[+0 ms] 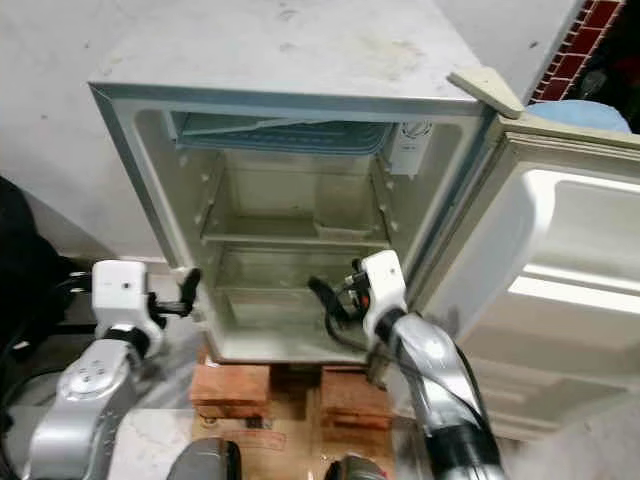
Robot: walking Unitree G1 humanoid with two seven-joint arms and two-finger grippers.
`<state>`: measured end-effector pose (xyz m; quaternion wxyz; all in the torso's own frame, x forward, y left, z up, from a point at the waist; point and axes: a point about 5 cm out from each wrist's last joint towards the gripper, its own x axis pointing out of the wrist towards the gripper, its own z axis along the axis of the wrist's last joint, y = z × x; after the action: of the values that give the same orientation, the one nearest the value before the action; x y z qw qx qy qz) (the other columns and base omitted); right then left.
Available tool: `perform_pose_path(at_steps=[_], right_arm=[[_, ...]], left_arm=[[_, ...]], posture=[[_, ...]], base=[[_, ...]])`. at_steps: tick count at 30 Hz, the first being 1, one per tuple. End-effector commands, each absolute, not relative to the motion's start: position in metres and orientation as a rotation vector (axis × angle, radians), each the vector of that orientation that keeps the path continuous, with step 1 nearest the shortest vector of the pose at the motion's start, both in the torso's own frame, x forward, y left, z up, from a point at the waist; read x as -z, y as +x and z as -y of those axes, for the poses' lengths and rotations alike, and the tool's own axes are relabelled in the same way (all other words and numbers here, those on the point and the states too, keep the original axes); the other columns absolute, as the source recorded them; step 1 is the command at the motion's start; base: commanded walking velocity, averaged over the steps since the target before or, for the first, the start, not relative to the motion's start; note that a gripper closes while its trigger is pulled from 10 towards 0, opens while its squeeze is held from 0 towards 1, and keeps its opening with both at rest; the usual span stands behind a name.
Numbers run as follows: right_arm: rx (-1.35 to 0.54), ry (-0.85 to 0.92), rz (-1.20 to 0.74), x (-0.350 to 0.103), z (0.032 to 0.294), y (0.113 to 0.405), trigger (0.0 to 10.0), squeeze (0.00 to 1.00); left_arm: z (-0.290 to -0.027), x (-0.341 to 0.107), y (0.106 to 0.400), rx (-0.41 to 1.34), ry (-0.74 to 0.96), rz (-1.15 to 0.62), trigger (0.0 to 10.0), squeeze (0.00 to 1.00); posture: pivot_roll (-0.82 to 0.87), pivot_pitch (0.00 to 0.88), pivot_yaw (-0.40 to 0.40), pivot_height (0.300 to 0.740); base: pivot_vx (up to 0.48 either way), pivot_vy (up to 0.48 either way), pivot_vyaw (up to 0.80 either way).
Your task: Restocking fridge
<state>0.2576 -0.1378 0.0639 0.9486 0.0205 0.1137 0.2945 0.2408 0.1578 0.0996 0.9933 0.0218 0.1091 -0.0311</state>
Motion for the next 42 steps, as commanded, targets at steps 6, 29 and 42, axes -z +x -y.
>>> perform_pose_path(at_steps=[6,29,42], right_arm=[[-0.423,0.062,-0.152,-0.082,0.146,0.261,10.0,0.00],[-0.254,0.156,-0.097,-0.097,0.129,0.294,10.0,0.00],[-0.270,0.103,-0.114,-0.093,0.134,0.294,10.0,0.00]], left_arm=[[-0.152,-0.097,0.251,0.062,0.043,-0.201,10.0,0.00],[-0.138,-0.101,0.274,0.085,0.006,-0.127,10.0,0.00],[-0.137,-0.102,0.278,0.097,0.013,-0.119,10.0,0.00]], posture=[[0.05,0.000,-0.018,0.740],[0.06,0.000,-0.027,0.740],[0.07,0.000,-0.027,0.740]], base=[[-0.326,0.000,0.00],[-0.047,-0.098,0.00],[0.371,-0.299,0.00]])
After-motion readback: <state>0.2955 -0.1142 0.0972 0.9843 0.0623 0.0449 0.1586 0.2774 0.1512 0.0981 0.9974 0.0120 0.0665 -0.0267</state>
